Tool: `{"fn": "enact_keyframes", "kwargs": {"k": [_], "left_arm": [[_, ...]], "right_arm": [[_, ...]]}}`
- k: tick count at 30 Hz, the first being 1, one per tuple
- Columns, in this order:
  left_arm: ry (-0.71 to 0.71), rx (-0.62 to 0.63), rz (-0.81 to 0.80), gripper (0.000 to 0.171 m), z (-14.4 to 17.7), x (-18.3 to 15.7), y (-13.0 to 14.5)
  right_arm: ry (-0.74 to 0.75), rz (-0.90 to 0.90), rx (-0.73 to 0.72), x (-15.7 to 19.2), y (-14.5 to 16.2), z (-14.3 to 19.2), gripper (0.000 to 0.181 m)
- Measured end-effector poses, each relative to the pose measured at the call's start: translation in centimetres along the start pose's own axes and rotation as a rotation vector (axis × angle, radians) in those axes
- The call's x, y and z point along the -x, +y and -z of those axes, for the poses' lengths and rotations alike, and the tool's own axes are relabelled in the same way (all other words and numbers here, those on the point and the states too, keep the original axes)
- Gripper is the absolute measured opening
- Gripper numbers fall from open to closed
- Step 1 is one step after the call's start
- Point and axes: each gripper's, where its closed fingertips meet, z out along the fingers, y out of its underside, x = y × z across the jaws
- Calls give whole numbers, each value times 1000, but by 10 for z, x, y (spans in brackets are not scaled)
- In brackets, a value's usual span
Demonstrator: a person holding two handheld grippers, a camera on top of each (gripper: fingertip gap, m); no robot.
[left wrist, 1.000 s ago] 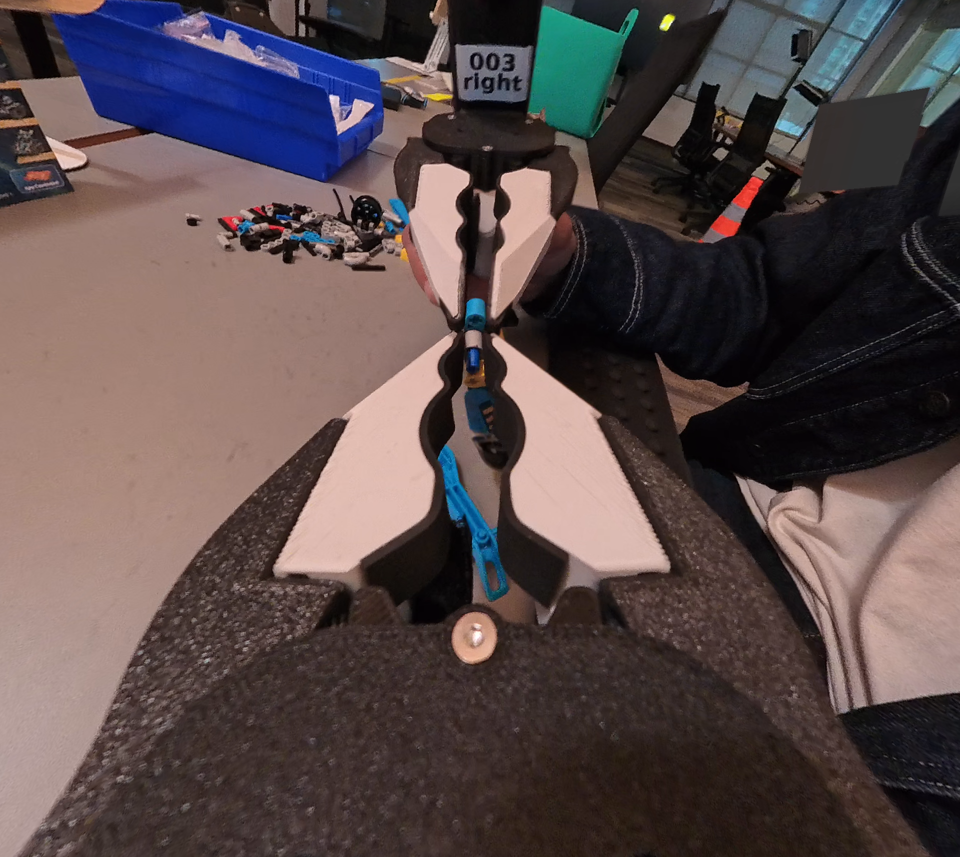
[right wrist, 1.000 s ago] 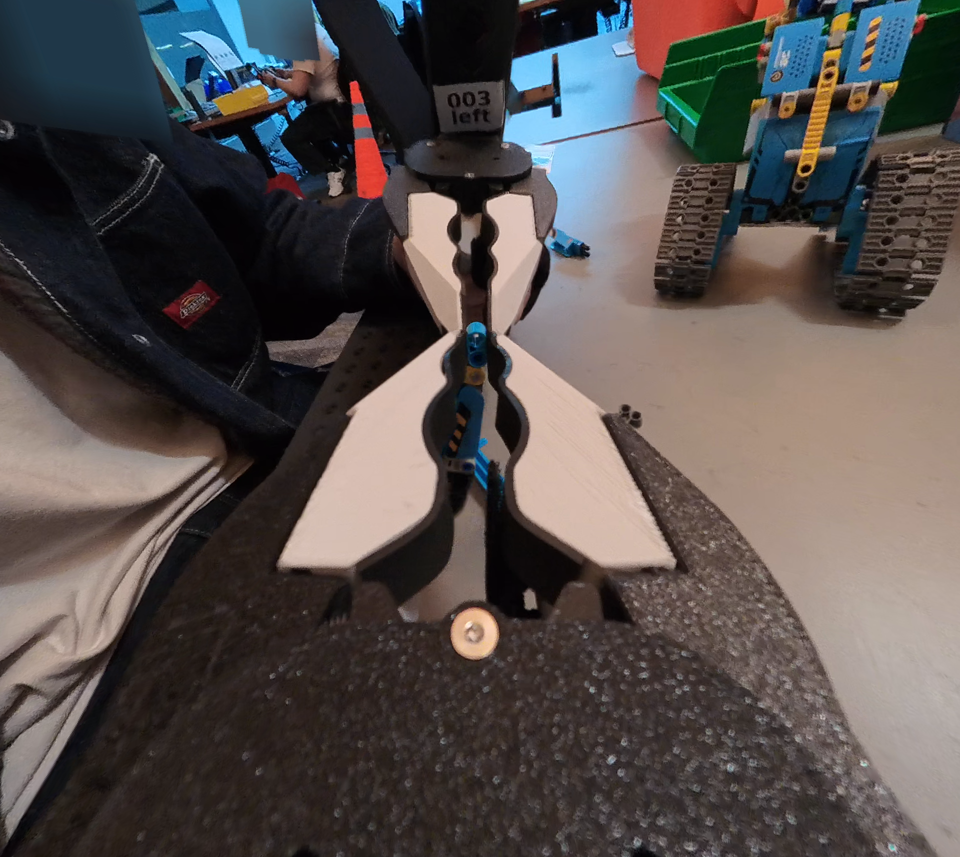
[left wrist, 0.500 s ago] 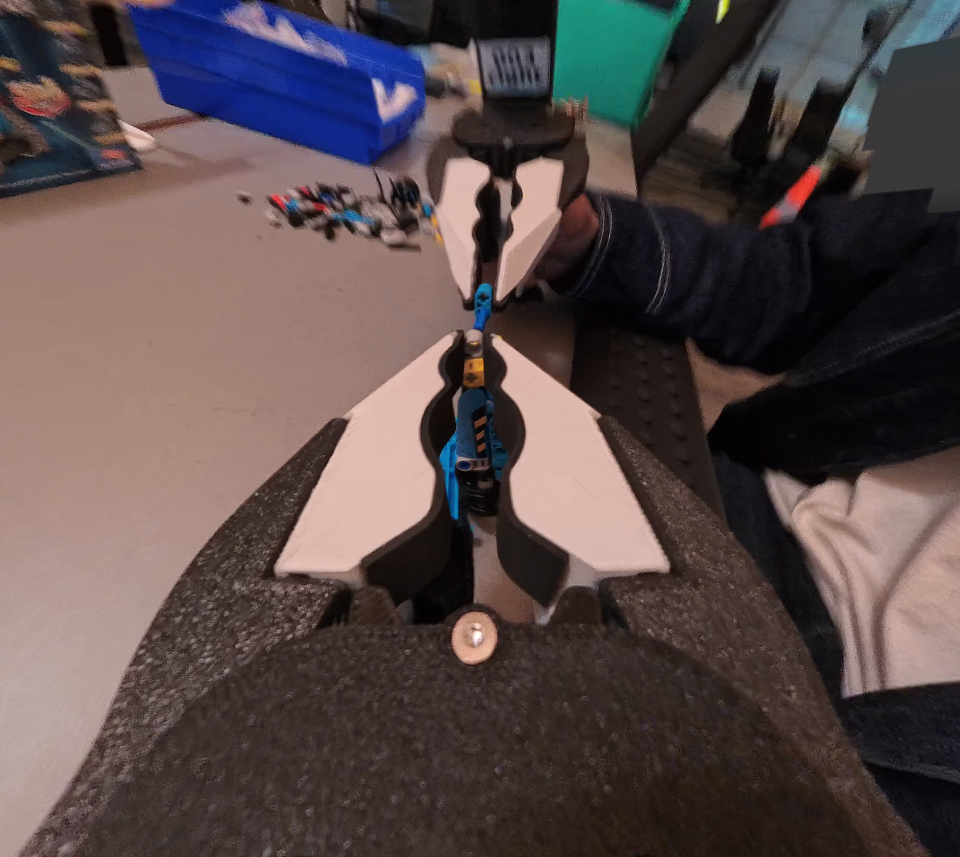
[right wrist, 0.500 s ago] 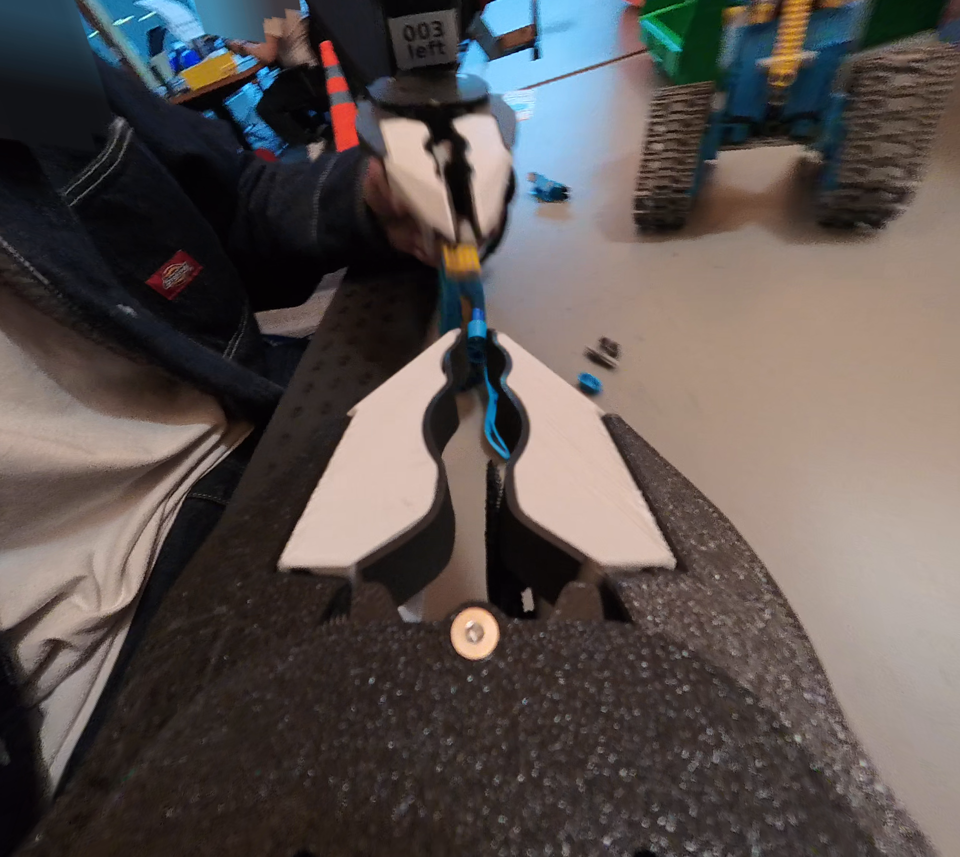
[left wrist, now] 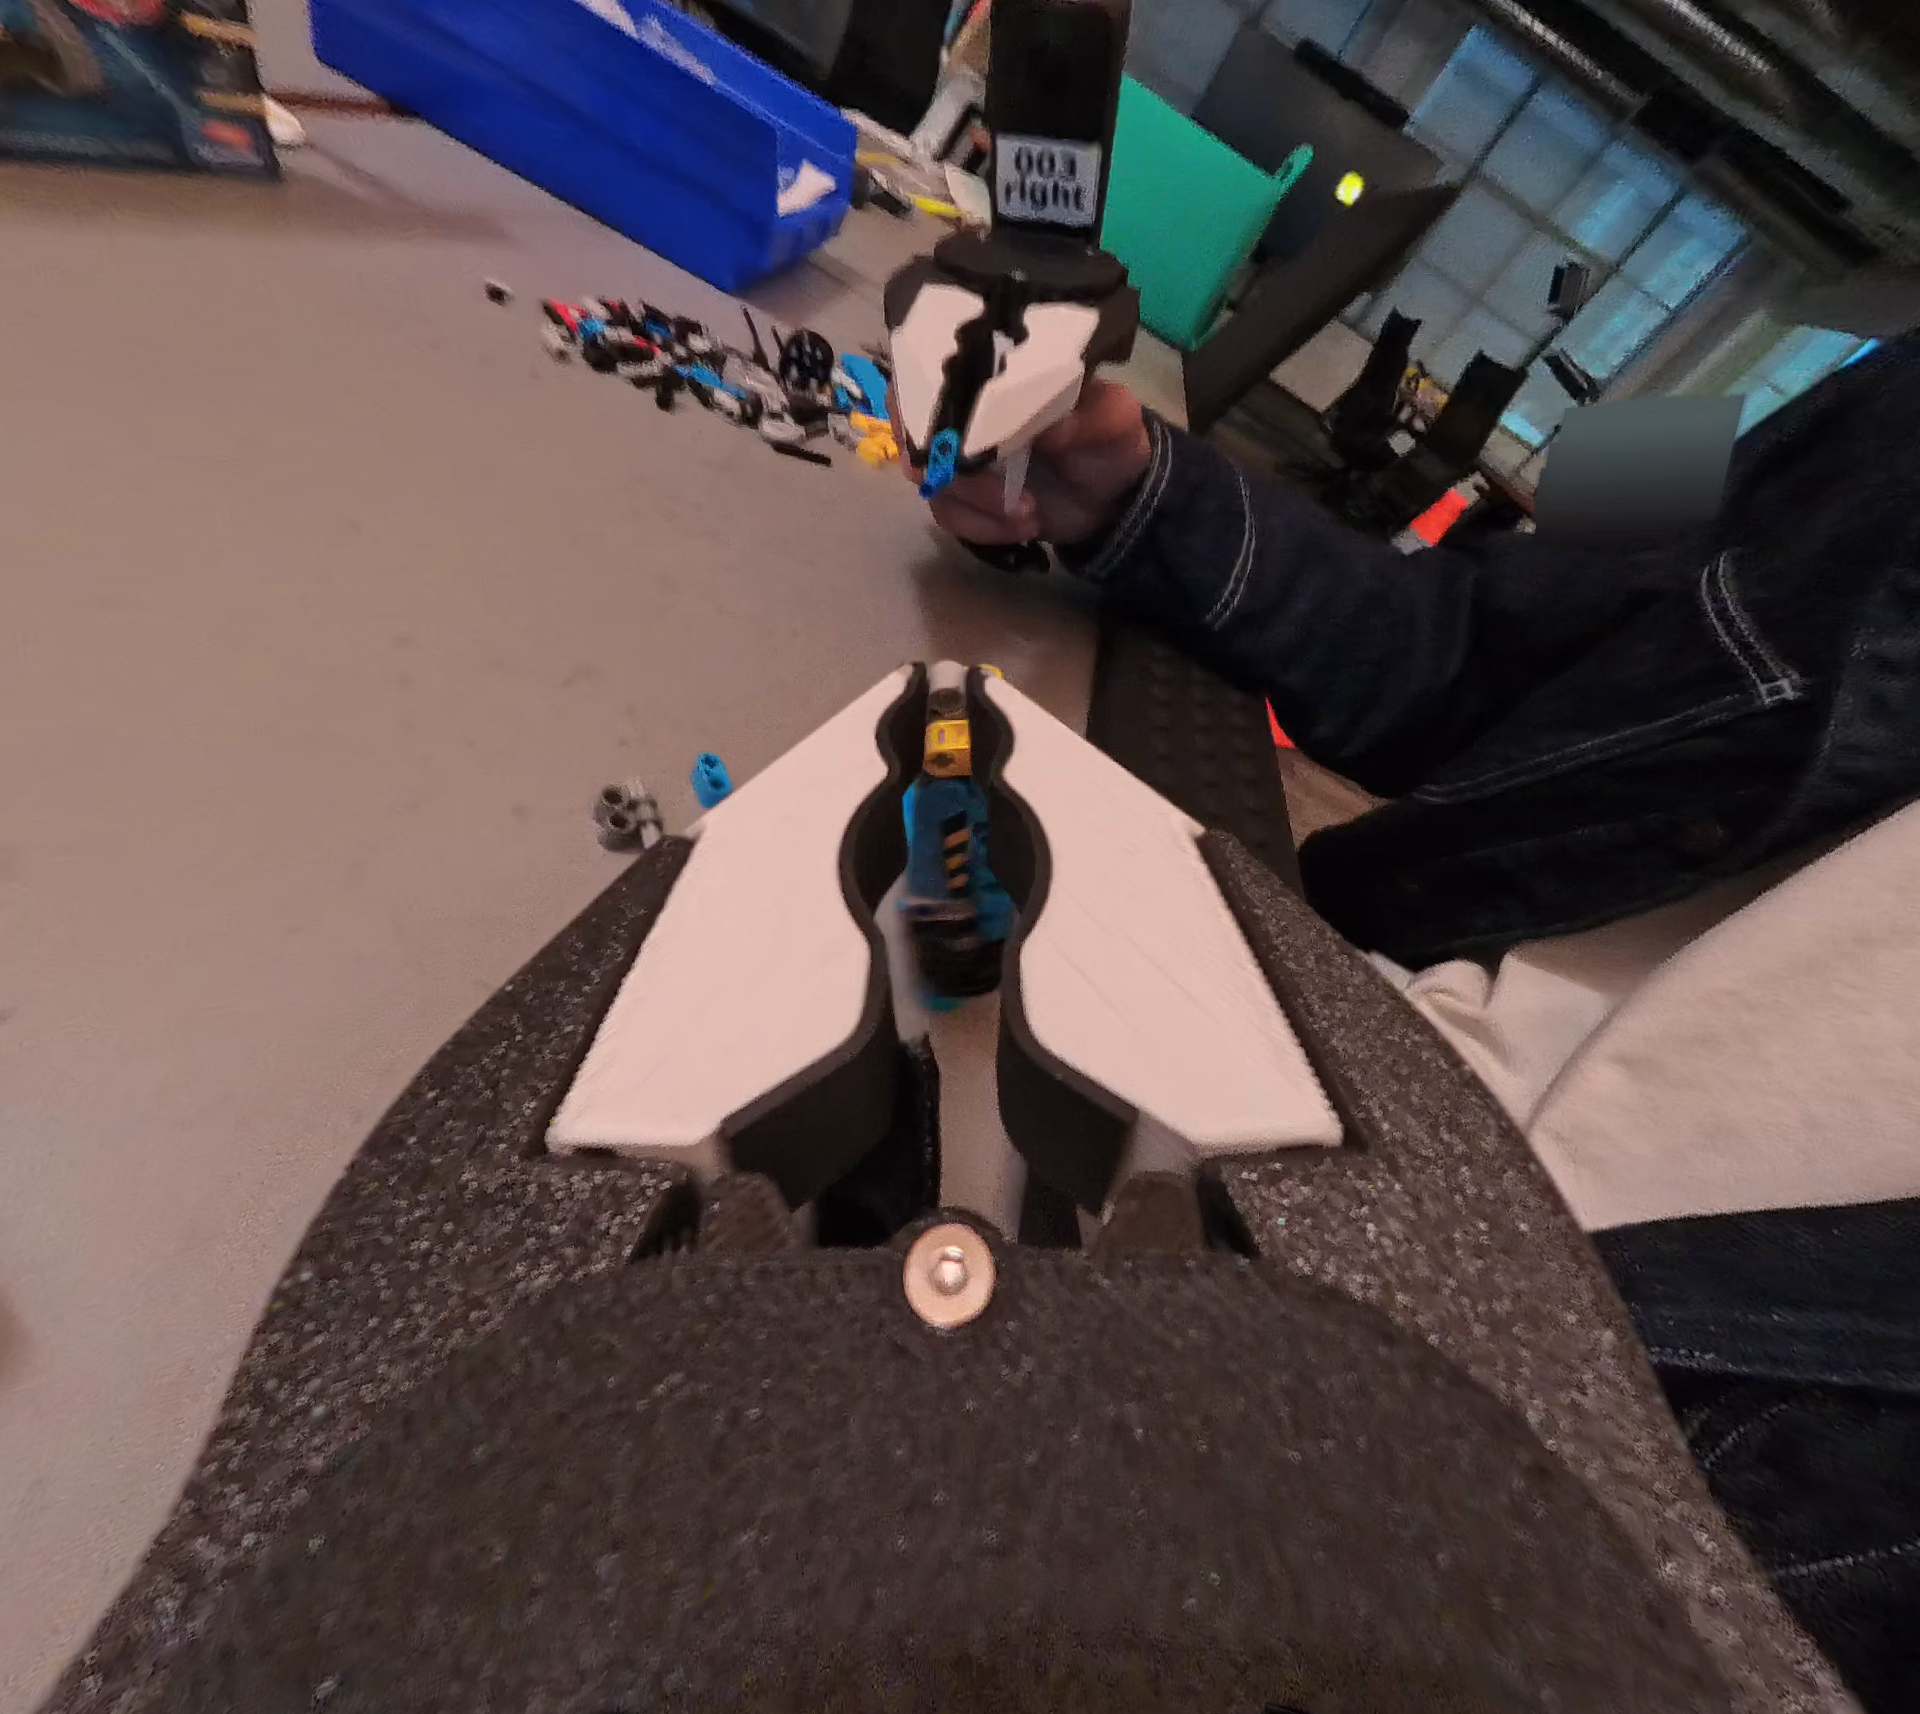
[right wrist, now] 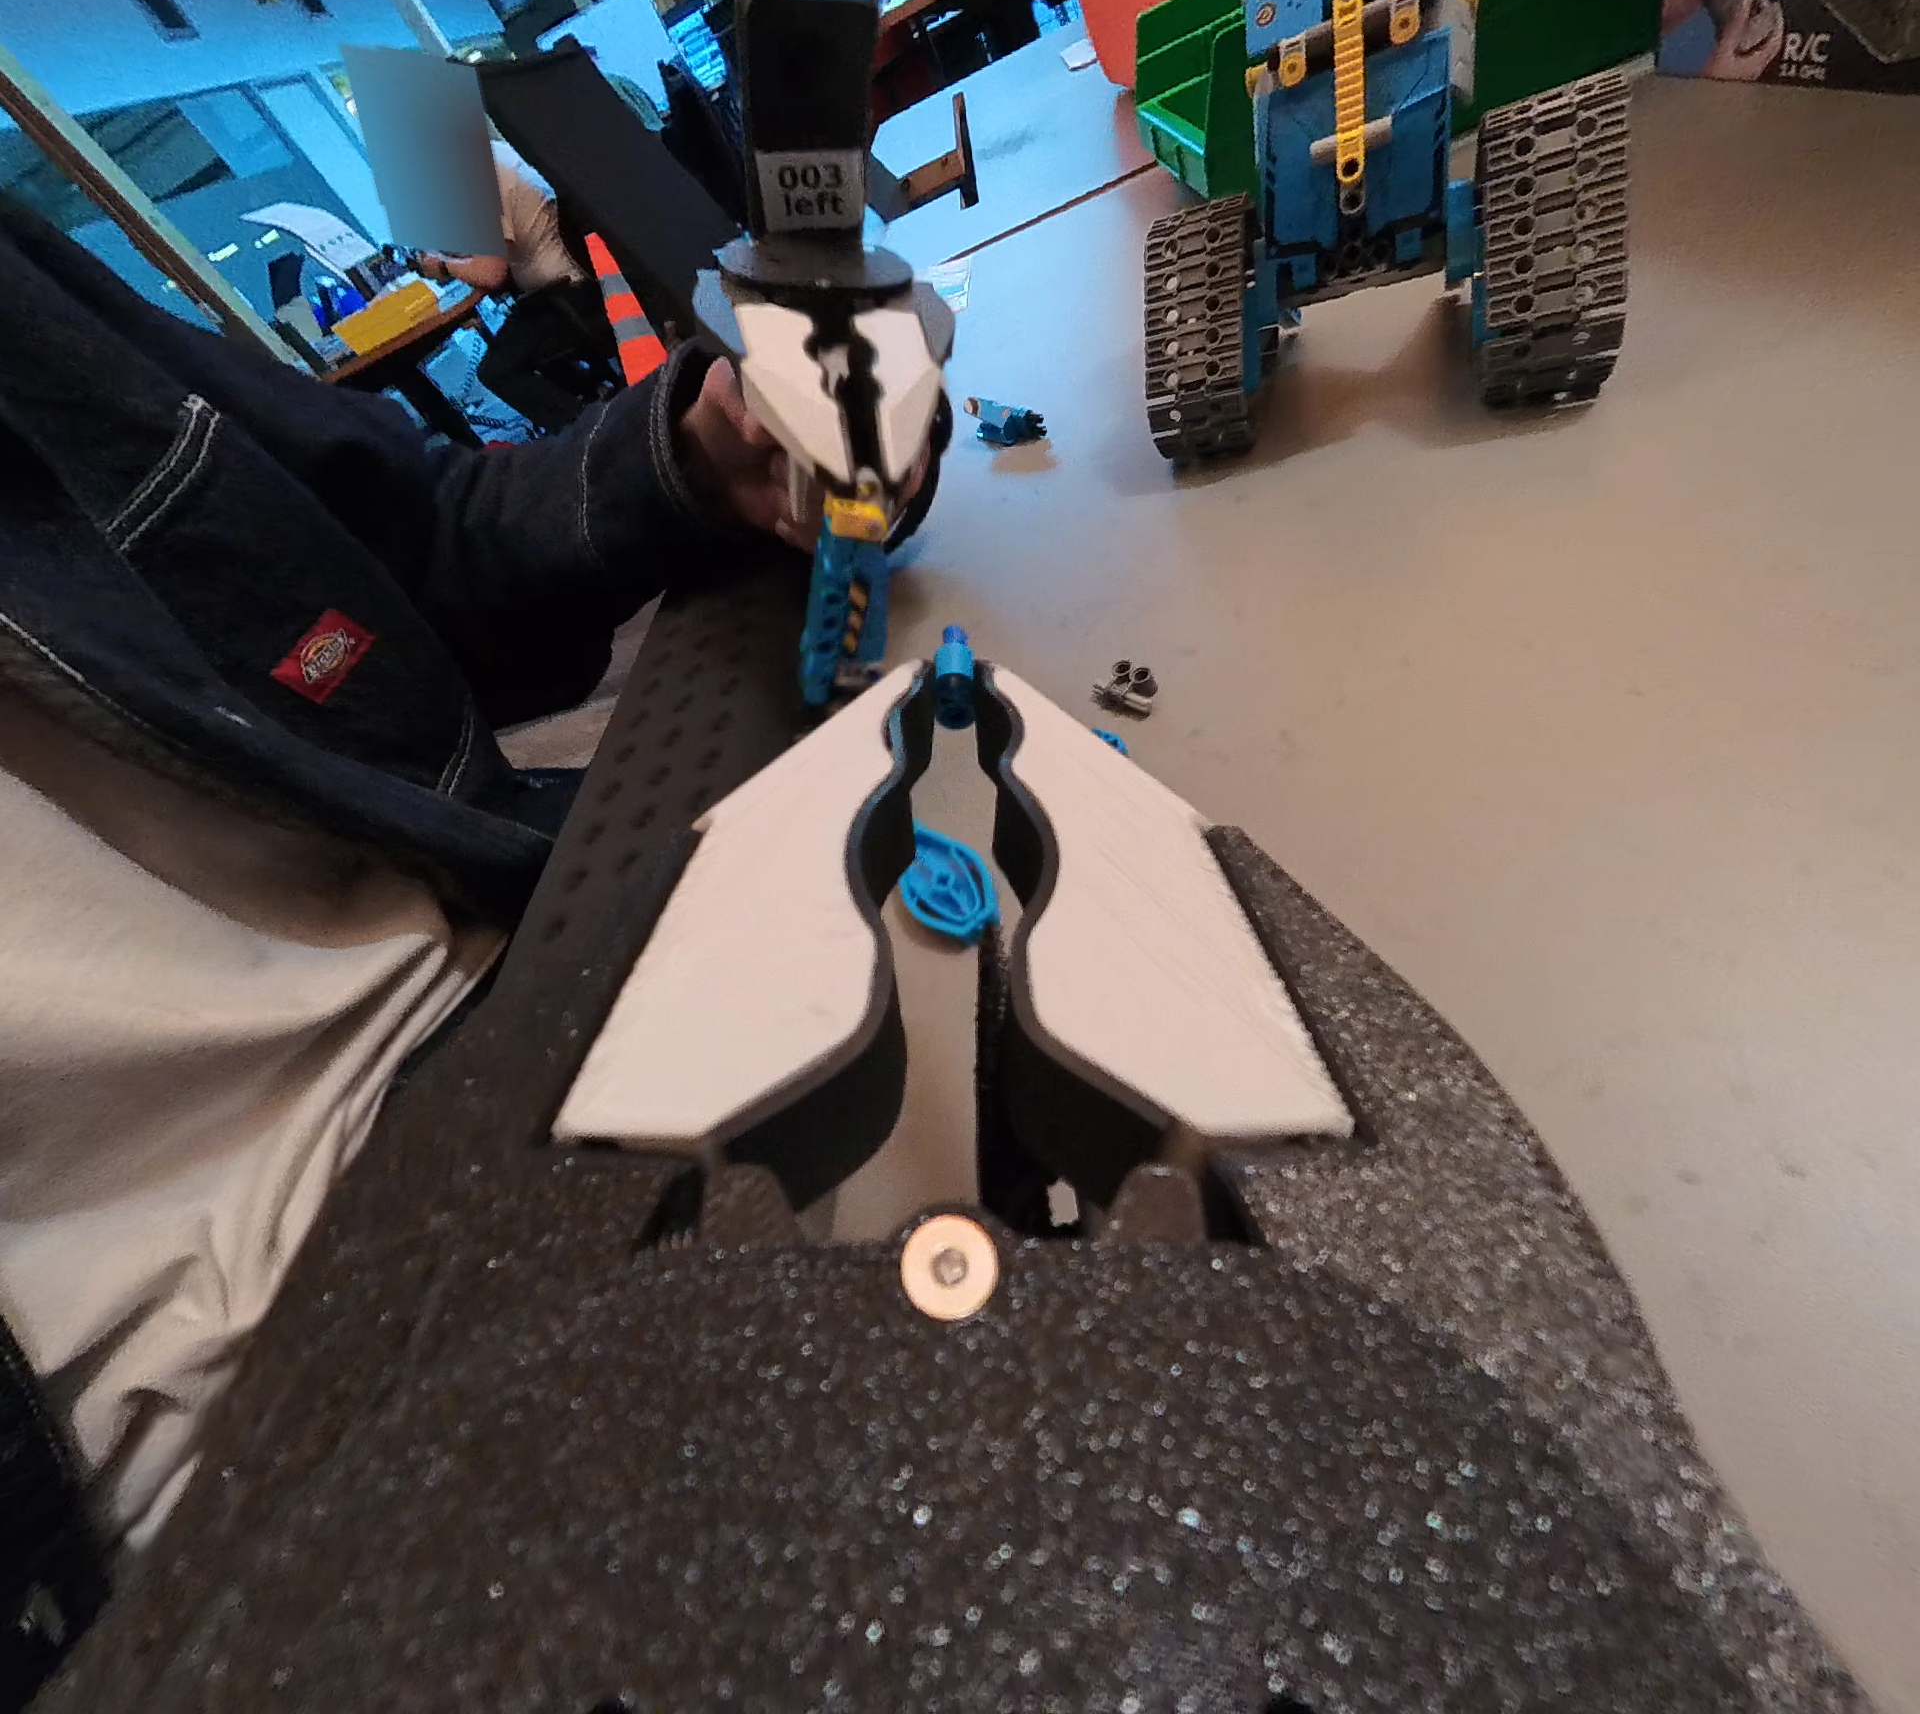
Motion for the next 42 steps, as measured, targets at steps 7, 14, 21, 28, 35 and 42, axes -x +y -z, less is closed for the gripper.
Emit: {"fn": "enact_keyframes", "kwargs": {"k": [7,14,21,28,35,42], "left_arm": [[-207,213,-80,6,-12,33,34],[-276,242,-294,27,-19,30,33],[39,47,-136,20,-25,-21,3],[30,54,-184,3,-24,-23,6],[-4,46,-210,3,-24,-21,3],[-10,-48,-188,2,-23,-26,-12]], "right_arm": [[6,-233,-28,-13,1,-29,5],[-75,-352,-1,-3,9,-54,5],[-174,-92,8,39,-5,-67,5],[-177,-72,23,43,-2,-70,5],[-141,-42,8,40,-4,-70,6],[-107,34,-51,43,-18,-66,5]]}}
